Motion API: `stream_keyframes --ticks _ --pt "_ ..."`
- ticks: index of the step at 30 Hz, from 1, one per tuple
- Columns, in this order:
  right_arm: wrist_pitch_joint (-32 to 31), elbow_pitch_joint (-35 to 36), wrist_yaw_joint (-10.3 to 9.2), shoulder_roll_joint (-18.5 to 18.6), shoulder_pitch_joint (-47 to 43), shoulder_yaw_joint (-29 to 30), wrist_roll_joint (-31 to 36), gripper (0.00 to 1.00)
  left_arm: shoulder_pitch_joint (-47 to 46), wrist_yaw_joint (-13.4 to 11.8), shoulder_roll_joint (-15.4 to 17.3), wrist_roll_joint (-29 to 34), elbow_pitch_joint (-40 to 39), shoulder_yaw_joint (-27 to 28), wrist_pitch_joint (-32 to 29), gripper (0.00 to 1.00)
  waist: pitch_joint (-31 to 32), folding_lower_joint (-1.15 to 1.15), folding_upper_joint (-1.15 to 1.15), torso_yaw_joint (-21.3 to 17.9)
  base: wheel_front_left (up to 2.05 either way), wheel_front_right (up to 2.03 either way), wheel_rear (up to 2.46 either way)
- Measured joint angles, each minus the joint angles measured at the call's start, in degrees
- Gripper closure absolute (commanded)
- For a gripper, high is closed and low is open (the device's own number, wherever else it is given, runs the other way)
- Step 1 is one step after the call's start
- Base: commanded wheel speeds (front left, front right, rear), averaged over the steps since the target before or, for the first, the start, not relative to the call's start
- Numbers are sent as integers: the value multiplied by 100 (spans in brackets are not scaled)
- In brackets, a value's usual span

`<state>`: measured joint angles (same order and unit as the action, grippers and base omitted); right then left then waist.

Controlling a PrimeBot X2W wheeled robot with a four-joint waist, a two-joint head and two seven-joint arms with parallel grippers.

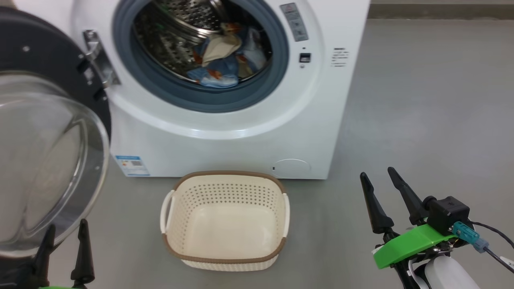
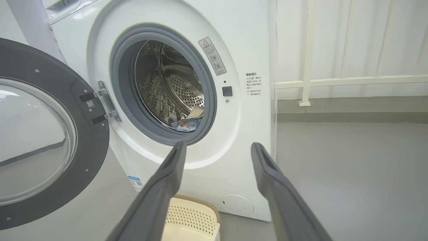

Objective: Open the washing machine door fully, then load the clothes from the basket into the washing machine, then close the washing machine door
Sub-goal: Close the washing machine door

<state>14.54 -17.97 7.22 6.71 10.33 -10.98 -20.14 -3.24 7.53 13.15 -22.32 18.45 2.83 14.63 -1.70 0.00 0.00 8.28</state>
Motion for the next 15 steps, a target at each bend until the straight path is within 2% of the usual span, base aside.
stream_keyframes --ticks 15 --pt "0 -110 1 -15 1 -56 -109 0 -1 -10 -142 183 129 169 0 0 114 0 0 1057 0 0 0"
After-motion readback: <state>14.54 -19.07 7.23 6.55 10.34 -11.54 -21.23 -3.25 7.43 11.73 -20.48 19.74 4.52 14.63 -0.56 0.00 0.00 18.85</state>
